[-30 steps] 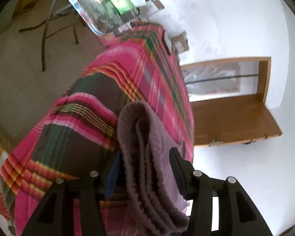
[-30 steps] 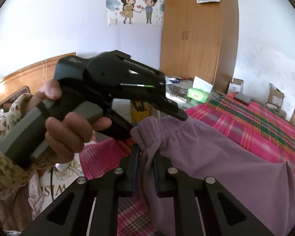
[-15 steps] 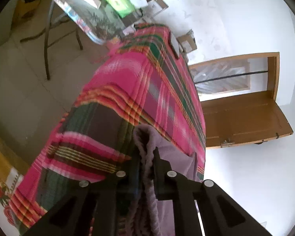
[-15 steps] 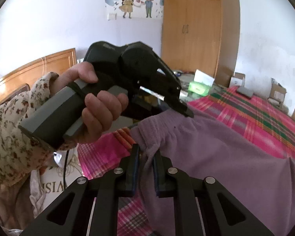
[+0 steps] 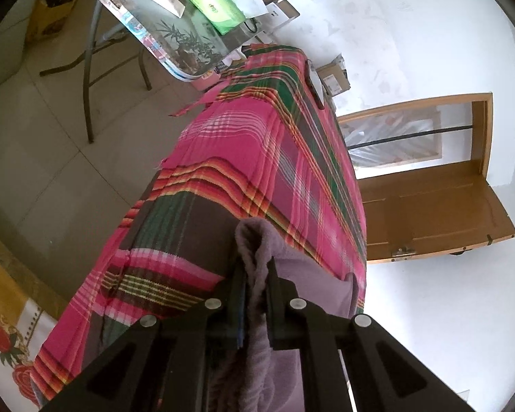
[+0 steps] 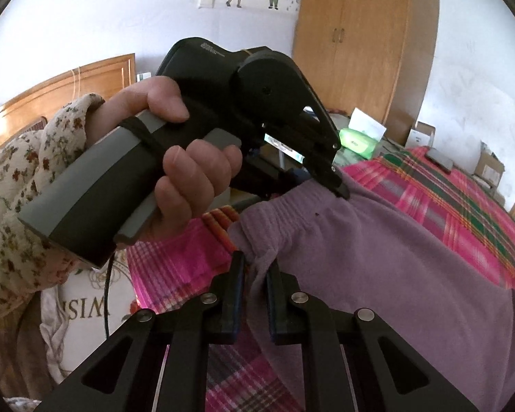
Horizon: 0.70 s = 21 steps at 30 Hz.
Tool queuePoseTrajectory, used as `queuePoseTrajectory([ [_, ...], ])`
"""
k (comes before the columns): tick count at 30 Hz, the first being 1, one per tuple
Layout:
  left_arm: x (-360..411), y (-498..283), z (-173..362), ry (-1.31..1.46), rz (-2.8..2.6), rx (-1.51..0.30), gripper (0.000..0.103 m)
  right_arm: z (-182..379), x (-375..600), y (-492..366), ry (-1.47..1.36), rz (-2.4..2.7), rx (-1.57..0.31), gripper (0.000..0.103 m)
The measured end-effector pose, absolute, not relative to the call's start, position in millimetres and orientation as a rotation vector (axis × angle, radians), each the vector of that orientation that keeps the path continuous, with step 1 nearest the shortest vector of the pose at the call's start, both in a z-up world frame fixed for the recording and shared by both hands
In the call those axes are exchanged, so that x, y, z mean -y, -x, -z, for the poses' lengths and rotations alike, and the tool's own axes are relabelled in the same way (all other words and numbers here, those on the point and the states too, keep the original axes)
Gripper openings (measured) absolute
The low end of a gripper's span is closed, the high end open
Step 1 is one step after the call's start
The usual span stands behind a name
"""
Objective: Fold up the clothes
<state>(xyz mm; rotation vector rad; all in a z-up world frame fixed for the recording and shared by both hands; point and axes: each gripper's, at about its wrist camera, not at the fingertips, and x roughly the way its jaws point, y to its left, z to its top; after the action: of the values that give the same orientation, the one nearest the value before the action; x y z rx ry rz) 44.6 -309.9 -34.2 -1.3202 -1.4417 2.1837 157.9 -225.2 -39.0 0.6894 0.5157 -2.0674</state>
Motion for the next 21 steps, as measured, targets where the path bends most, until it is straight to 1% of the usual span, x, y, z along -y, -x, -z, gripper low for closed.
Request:
queuePoseTrajectory([
  [6,302,-44,18,1.342,-2.238,1.395,0.009,32,216,-160,-0.654,2.087,-0.478,0.011],
  [13,283,-42,-21,1.29,-2.321,1.287,0.009,11,189,-168,-0.569,2.135,-0.391,0.011],
  [21,253,-32,-53,1.253,-2.354,1.198,0.009,-11,152,-175,-0.493,2.206,-0.302,0.011],
])
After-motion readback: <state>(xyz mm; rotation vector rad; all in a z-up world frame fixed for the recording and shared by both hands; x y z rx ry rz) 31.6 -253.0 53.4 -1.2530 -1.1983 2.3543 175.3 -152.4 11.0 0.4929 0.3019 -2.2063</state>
